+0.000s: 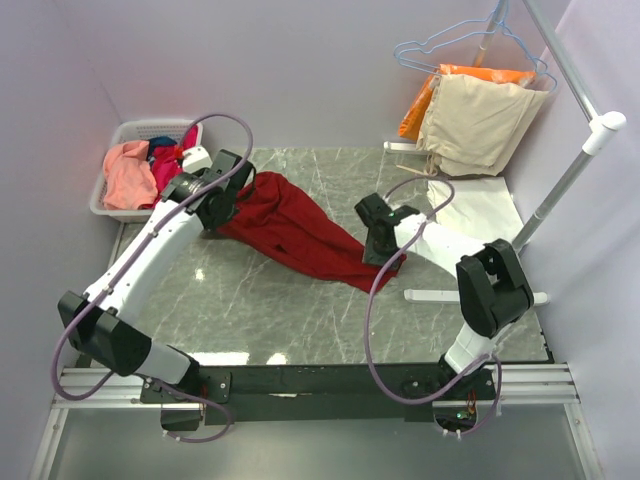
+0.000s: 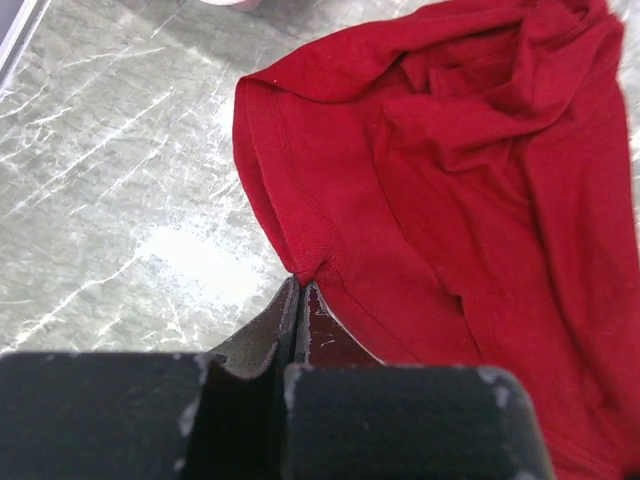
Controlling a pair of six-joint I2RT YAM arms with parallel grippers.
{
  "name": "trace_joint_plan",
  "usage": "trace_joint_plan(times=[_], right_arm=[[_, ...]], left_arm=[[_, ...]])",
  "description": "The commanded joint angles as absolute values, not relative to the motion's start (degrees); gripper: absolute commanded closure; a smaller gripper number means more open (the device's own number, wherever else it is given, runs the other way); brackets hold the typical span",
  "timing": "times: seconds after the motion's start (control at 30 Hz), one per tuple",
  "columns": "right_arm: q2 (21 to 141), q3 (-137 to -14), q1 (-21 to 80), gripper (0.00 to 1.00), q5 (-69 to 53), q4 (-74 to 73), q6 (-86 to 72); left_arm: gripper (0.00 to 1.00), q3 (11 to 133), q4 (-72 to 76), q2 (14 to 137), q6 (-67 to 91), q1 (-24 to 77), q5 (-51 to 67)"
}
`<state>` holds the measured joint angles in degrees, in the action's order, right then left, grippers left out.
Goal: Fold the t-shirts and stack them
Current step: Flatten the tshirt out
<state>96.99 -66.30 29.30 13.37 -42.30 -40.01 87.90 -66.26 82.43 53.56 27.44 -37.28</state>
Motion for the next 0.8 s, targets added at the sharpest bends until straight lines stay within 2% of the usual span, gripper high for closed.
trace_joint_plan(times=[0.0, 0.4, 0.77], right_arm=[[93.0, -62.1, 34.4, 0.53, 12.8, -43.2, -39.3], [92.0, -58.3, 36.6, 0.54, 13.4, -41.4, -42.1], [102.0, -68.5, 33.7, 0.58, 18.2, -41.8, -42.1]], left_arm=[[0.99, 90.0, -64.6, 83.9, 50.3, 27.0, -37.2], [0.99, 87.6, -61.9, 86.1, 47.5, 25.5, -35.3], [0.99, 85.4, -66.8, 81.4, 50.7, 22.1, -41.1]])
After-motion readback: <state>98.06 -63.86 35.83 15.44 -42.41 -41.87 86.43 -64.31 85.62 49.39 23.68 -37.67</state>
